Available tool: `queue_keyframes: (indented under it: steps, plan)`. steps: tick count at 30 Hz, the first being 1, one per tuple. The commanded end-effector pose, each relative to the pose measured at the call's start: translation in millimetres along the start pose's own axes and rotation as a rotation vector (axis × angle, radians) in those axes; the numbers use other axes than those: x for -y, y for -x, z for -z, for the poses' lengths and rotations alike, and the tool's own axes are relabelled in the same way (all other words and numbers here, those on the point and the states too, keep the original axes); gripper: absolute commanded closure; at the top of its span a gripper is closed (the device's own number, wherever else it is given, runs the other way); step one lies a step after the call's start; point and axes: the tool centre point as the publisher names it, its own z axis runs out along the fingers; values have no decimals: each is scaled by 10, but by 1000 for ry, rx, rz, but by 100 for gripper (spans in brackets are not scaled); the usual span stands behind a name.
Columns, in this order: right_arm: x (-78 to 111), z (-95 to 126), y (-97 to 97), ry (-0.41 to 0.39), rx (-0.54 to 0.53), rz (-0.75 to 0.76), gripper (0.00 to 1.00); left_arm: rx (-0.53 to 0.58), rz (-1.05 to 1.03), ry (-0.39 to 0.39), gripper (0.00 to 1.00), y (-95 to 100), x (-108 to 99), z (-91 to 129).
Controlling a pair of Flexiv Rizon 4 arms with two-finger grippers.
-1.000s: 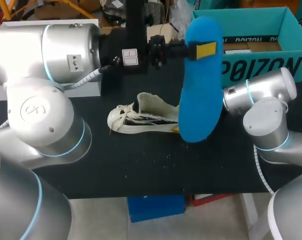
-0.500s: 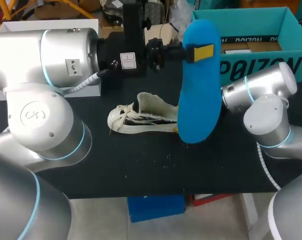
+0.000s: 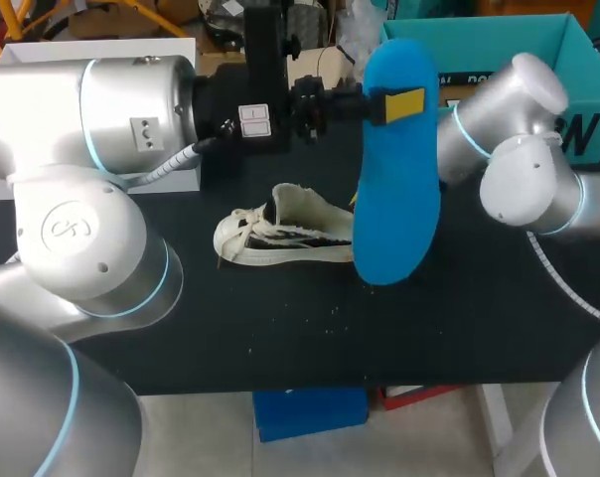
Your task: Take the shoe out of the shoebox, open the shoe tongue, remove and reinsert the insole, then place the shoe into the shoebox
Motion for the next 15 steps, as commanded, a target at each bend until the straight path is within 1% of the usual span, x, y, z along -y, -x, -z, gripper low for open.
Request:
queue_keyframes:
  steps: [1, 5, 8, 9, 12, 14, 15]
  plan:
    - [-65, 84, -18, -319, 14, 17, 0, 5, 1, 0, 100, -13, -6, -11]
    - [-85, 115, -44, -424, 42, 15, 0, 5, 1, 0, 100, -13, -6, -11]
    - [-86, 78, 8, -522, 42, 24, 0, 5, 1, 0, 100, -13, -6, -11]
    - [-126, 72, 13, -551, 43, 23, 0, 5, 1, 0, 100, -13, -6, -11]
    - [-83, 42, 176, -640, 53, 43, 0, 5, 1, 0, 100, -13, -6, -11]
    - [-59, 35, 254, -662, 57, 44, 0, 5, 1, 0, 100, -13, -6, -11]
    - [-98, 32, 269, -681, 55, 55, 0, 5, 1, 0, 100, -13, -6, -11]
